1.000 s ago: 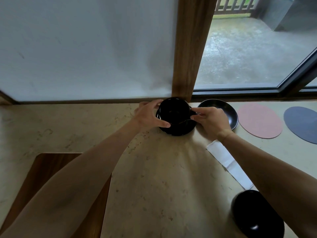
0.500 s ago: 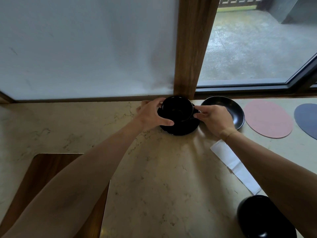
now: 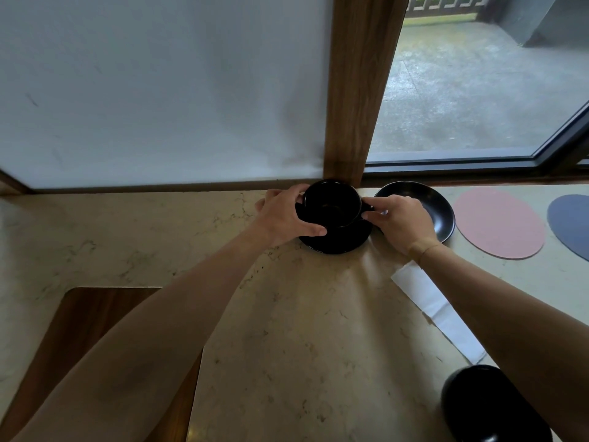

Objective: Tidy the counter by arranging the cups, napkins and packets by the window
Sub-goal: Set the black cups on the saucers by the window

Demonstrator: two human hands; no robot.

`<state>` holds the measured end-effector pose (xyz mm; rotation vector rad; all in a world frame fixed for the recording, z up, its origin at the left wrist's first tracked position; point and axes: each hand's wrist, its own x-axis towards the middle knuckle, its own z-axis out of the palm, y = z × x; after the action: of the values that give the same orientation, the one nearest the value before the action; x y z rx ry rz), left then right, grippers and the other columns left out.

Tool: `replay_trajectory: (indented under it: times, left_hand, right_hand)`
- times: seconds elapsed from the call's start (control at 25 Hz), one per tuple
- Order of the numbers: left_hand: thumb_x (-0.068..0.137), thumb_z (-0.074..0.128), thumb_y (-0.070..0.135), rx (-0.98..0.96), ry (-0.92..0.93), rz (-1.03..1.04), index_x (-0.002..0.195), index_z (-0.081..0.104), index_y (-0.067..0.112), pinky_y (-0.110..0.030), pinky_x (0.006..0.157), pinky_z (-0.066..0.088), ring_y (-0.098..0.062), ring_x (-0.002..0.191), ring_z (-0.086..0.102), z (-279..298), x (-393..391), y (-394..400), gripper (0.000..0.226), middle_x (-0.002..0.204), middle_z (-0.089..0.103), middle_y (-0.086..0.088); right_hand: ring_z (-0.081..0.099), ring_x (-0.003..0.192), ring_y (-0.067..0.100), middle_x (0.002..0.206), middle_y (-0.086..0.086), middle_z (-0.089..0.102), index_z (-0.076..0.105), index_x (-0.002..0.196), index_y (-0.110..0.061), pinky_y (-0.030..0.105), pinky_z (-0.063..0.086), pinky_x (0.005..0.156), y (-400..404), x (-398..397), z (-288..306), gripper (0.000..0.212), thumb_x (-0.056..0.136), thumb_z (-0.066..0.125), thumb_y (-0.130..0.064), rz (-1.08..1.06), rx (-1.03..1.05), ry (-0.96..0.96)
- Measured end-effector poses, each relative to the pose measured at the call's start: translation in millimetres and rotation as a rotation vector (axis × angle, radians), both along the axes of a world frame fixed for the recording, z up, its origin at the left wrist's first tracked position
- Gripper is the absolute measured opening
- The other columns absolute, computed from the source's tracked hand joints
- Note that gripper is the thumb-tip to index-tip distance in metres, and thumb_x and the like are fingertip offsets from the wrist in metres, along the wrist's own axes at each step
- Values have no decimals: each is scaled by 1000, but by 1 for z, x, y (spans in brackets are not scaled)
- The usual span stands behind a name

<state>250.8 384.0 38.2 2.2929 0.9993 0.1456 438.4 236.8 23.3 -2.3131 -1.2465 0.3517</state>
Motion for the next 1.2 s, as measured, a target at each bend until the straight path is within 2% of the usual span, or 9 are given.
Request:
replay_trajectory:
  times: [0.12,0.2,0.28,0.36,0.56,0.72,0.96,1.2]
  left_hand:
    - [63,79,57,14,10,-7,143,33,30,-44,107,21,-21,135,28,0,0,-1,96,132,55,7]
    - [64,78,59,26,34,-12,146,28,30,-47,108,22,-23,136,29,-2,-2,-4,101,138,52,6]
    - [63,77,61,25,70,-5,149,20,31,-50,110,23,-25,139,28,-2,-6,-7,108,145,46,4]
    - [64,77,60,33,78,10,150,16,31,-52,110,23,-27,140,27,1,-12,-13,109,150,38,2]
    - [69,74,56,49,22,29,148,21,35,-50,109,25,-26,138,29,18,-41,-52,98,150,37,2]
    - [74,71,57,104,2,-65,148,25,33,-47,109,28,-22,135,33,29,-72,-96,90,148,42,3]
    - [71,75,55,73,-96,-131,145,34,35,-45,110,29,-23,131,39,42,-96,-167,86,142,47,3]
    - [70,76,54,21,-178,-159,141,42,33,-44,105,34,-19,122,45,53,-95,-225,82,129,56,7]
  right_hand:
    - [60,104,31,106,8,69,55,134,-30,53,51,87,-2,-4,-3,41,93,59,-30,20,-19,-13]
    - [53,113,34,115,10,64,48,139,-27,55,47,92,-7,-4,-3,48,93,59,-31,12,-41,-16]
    - [49,118,35,121,11,61,47,140,-24,53,45,96,-15,-5,1,50,92,59,-30,-21,-38,-4]
    - [50,115,35,118,11,62,49,138,-22,50,46,93,-27,-10,5,49,91,60,-29,-30,-12,-10]
    - [55,114,31,120,7,64,55,134,-23,48,48,93,-79,-43,23,47,88,65,-28,-40,39,16]
    - [59,104,29,113,4,68,59,130,-23,46,50,87,-134,-65,46,45,86,68,-29,-42,69,-51]
    - [50,117,23,128,-2,61,52,135,-34,43,45,95,-223,-84,75,44,92,59,-37,-122,-10,-62]
    - [47,120,19,128,-4,62,52,135,-34,37,43,98,-283,-99,75,46,90,62,-38,-185,19,18]
